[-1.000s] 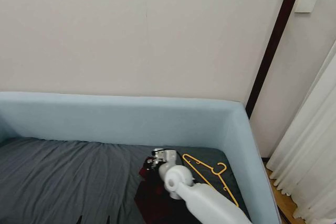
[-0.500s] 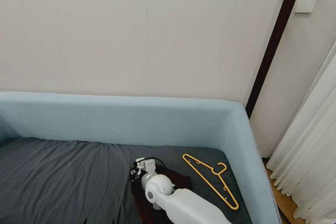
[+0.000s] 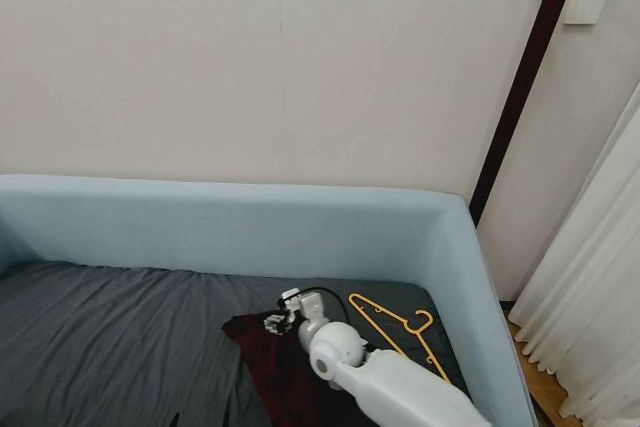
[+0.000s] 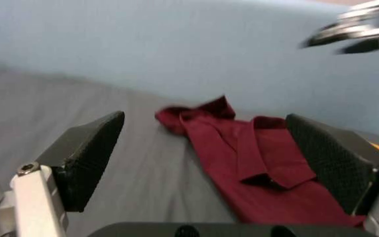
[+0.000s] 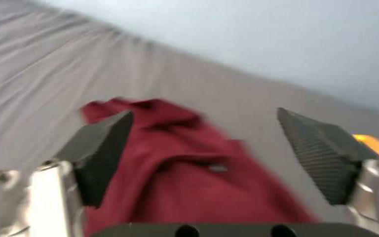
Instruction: Pick up the clothes from the sofa and hang them on the clothes hanger.
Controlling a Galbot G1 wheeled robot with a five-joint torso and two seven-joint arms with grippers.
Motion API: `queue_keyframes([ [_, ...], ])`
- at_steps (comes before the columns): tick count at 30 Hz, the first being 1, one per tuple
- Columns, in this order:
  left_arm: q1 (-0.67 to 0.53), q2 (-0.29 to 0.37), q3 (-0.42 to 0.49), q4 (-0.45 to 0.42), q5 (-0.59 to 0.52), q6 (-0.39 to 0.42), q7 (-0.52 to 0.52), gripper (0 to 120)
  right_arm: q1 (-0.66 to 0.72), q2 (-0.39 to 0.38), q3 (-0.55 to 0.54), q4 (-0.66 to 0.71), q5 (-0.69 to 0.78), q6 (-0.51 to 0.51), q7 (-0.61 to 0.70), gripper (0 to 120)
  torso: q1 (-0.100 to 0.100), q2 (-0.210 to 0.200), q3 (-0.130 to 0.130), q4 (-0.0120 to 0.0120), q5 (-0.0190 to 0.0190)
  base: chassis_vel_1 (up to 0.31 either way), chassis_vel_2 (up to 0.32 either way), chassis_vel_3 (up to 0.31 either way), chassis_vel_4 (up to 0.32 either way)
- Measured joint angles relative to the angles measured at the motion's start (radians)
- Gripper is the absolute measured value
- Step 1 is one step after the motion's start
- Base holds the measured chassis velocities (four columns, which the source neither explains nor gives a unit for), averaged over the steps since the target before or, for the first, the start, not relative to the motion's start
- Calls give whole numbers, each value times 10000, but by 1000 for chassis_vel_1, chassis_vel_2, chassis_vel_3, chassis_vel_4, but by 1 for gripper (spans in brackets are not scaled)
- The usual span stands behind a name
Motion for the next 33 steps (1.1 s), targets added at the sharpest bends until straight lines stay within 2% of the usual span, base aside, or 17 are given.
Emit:
queue_keyframes([
  [2,-406,165,402,-358,-1010,922,-355,95,-285,-660,535,576,101,17,0,98,1,0,1,5,3,0,0,0,0],
  [6,-939,372,754,-545,-1911,1818,-731,97,-645,-1308,1054,1202,232,18,47,100,0,0,0,5,5,0,0,0,0],
  [8,-1751,577,1233,-546,-2912,2766,-1124,97,-1138,-1970,1565,1886,261,19,62,100,1,0,0,4,4,0,0,0,0],
  [9,-2069,583,1357,-491,-3229,3092,-1262,97,-1304,-2184,1740,2103,297,19,70,100,0,1,-1,-3,0,0,0,0,0],
  [11,-2244,539,1381,-375,-3371,3278,-1387,97,-1367,-2289,1798,2209,319,18,68,100,0,0,0,-3,1,0,0,0,0],
  [14,-2795,377,1507,125,-3567,3645,-1646,97,-1455,-2445,1898,2363,354,20,37,100,0,0,1,19,4,0,0,0,0],
  [16,-3049,329,1639,311,-3636,3782,-1738,97,-1545,-2504,1980,2417,361,20,35,100,0,0,0,17,2,0,0,0,0],
  [19,-3837,112,2028,878,-3885,4269,-2159,96,-1800,-2659,2192,2516,371,20,47,100,0,1,1,2,-1,0,0,0,0],
  [26,-4966,-25,2707,1801,-3880,4891,-2381,95,-2158,-2786,2434,2661,436,4,138,100,1,-1,1,8,1,0,0,0,0],
  [33,-5493,-67,3066,2435,-3937,5020,-2486,94,-2207,-2808,2467,2711,508,-21,190,100,0,0,1,10,1,0,0,0,0],
])
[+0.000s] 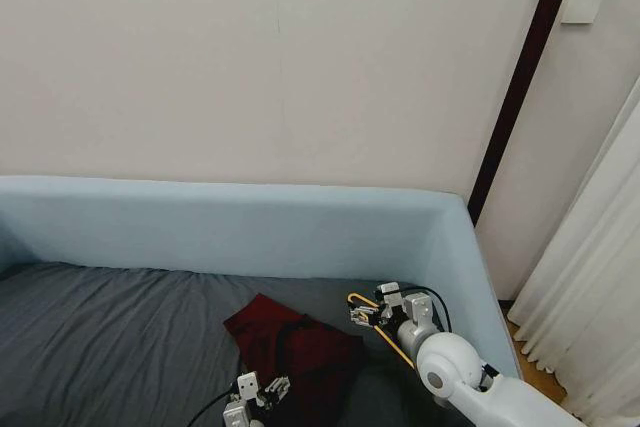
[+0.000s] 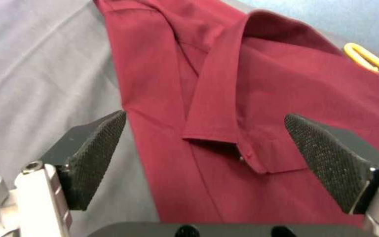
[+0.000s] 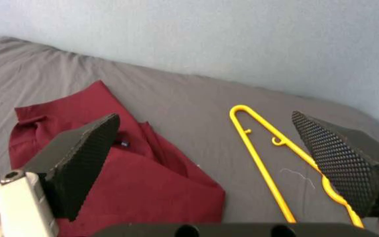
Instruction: Pick up the clothes from the sofa and hang them on the clothes hanger.
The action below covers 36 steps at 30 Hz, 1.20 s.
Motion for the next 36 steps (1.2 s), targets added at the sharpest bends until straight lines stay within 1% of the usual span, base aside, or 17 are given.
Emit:
queue_keyframes([
  [4,-634,-332,225,706,96,-160,153,93,-115,-53,69,0,6,-14,23,100,0,0,0,-4,-1,0,0,0,0],
  [9,-1093,-492,325,1237,135,-115,141,92,-196,-107,90,35,55,-19,49,100,0,0,-1,-4,-1,0,0,0,0],
  [11,-1227,-513,343,1426,110,-55,95,86,-209,-121,105,38,70,-20,53,100,1,0,-1,-4,-1,0,0,0,0],
  [12,-1227,-513,343,1426,110,-55,95,86,-209,-121,105,38,70,-20,53,100,1,0,-1,-4,-1,0,0,0,0],
  [15,-1305,-574,352,1616,28,50,45,73,-216,-89,123,37,90,-21,71,100,0,0,-1,-3,-1,0,0,0,0],
  [16,-1305,-574,352,1616,28,50,45,73,-216,-89,123,37,90,-21,71,100,0,0,-1,-3,-1,0,0,0,0],
  [20,-1137,-635,428,1734,31,123,14,52,-181,-72,97,38,141,-29,118,100,0,0,-1,-2,-1,0,0,0,0],
  [21,-1137,-635,428,1734,31,123,14,52,-181,-72,97,38,141,-29,118,100,0,0,-1,-2,-1,0,0,0,0],
  [24,-1037,-689,426,1734,64,157,-86,41,-116,-103,70,32,154,-31,125,100,0,0,-1,-3,-2,0,0,0,0],
  [25,-1037,-689,426,1734,64,157,-86,41,-116,-103,70,32,154,-31,125,100,0,0,-1,-3,-2,0,0,0,0],
  [26,-1009,-699,418,1720,87,158,-112,34,-102,-105,63,22,158,-32,126,100,0,-1,-1,-3,-2,0,0,0,0],
  [28,-985,-723,374,1712,130,159,-160,26,-90,-89,48,-11,158,-33,127,100,0,0,-1,-3,-2,0,0,0,0],
  [30,-953,-726,344,1675,193,159,-188,19,-93,-56,34,-38,147,-34,127,100,0,0,-1,-4,-2,0,0,0,0],
  [31,-953,-726,344,1675,193,159,-188,19,-93,-56,34,-38,147,-34,127,100,0,0,-1,-4,-2,0,0,0,0],
  [32,-912,-718,340,1618,233,159,-189,12,-102,-34,17,-58,132,-34,126,100,0,0,-2,-3,-2,0,0,0,0],
  [35,-790,-673,305,1500,281,159,-189,0,-129,45,-16,-136,79,-34,118,100,0,0,-2,-4,-2,0,0,0,0],
  [36,-790,-673,305,1500,281,159,-189,0,-129,45,-16,-136,79,-34,118,100,0,0,-2,-4,-2,0,0,0,0],
])
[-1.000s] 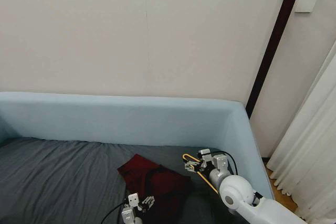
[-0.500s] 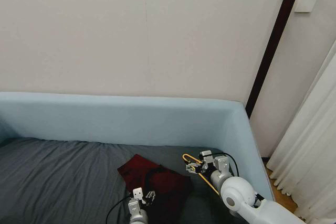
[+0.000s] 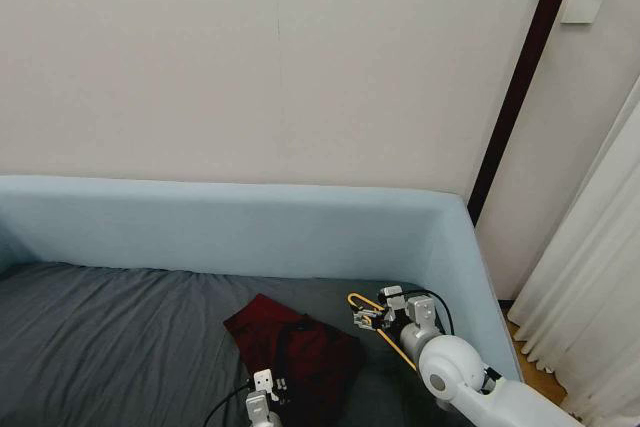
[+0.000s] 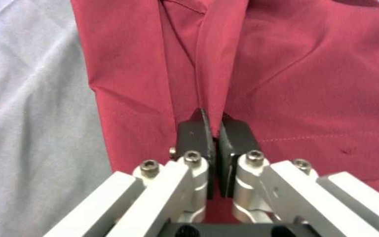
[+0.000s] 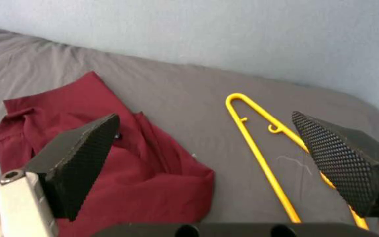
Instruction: Pick up the clothes from the sofa and hang them on the clothes hanger.
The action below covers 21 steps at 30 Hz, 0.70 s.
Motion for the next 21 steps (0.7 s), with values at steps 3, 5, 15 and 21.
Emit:
queue_keyframes([
  [3,168,132,-53,-201,98,0,0,0,-28,103,-24,-80,-41,0,-13,100,0,0,0,0,-1,0,0,0,0],
  [5,395,290,-149,-488,234,-12,4,0,-27,129,-32,-168,-108,3,-41,100,0,0,0,0,-1,0,0,0,0],
  [15,1839,2093,-1272,-2919,637,-255,94,0,-384,145,-97,-163,-1038,104,-418,100,0,0,0,2,-1,0,0,0,0],
  [21,2360,2930,-1531,-3237,1104,-683,327,0,-757,389,-193,-74,-1590,198,-590,100,-1,1,-1,-3,-1,0,0,0,0],
])
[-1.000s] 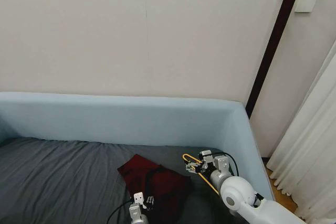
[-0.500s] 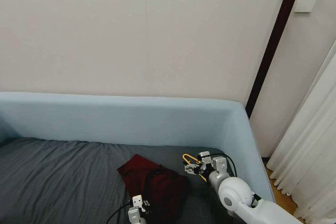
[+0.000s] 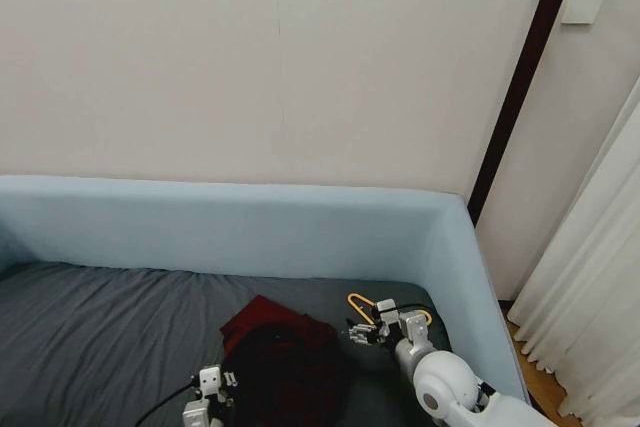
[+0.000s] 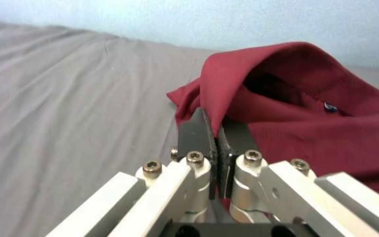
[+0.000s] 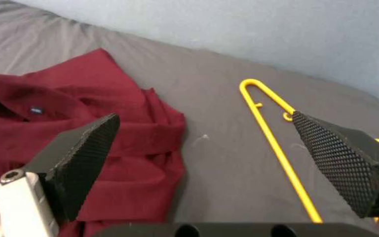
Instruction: Pick up the clothes from the sofa and hang them on the clothes hanger.
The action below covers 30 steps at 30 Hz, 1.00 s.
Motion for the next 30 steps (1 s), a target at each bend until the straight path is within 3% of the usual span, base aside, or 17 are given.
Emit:
queue_keyframes([
  [6,329,-151,96,52,530,-242,105,0,371,225,-498,-215,-283,131,-303,100,0,0,0,9,0,0,0,0,0],
  [10,574,-525,544,250,1360,-414,226,0,1338,618,-1396,-1053,-552,370,-876,100,0,0,0,-1,-1,0,0,0,0],
  [14,927,-608,608,341,1751,-580,291,0,2078,1025,-2301,-1883,-691,352,-1158,100,0,0,1,8,0,0,0,0,0],
  [21,1368,-621,587,303,1959,-745,360,0,2656,1632,-3253,-2838,-797,276,-1308,100,0,0,1,3,-1,0,0,0,0],
  [24,1725,-580,482,95,2083,-832,385,0,3045,2285,-4040,-4241,-1431,380,-1673,100,0,-1,2,3,2,0,0,0,0],
  [30,1844,-622,449,-6,2240,-911,388,0,3543,2633,-4569,-5064,-2052,542,-1880,100,0,0,2,3,1,0,0,0,0],
])
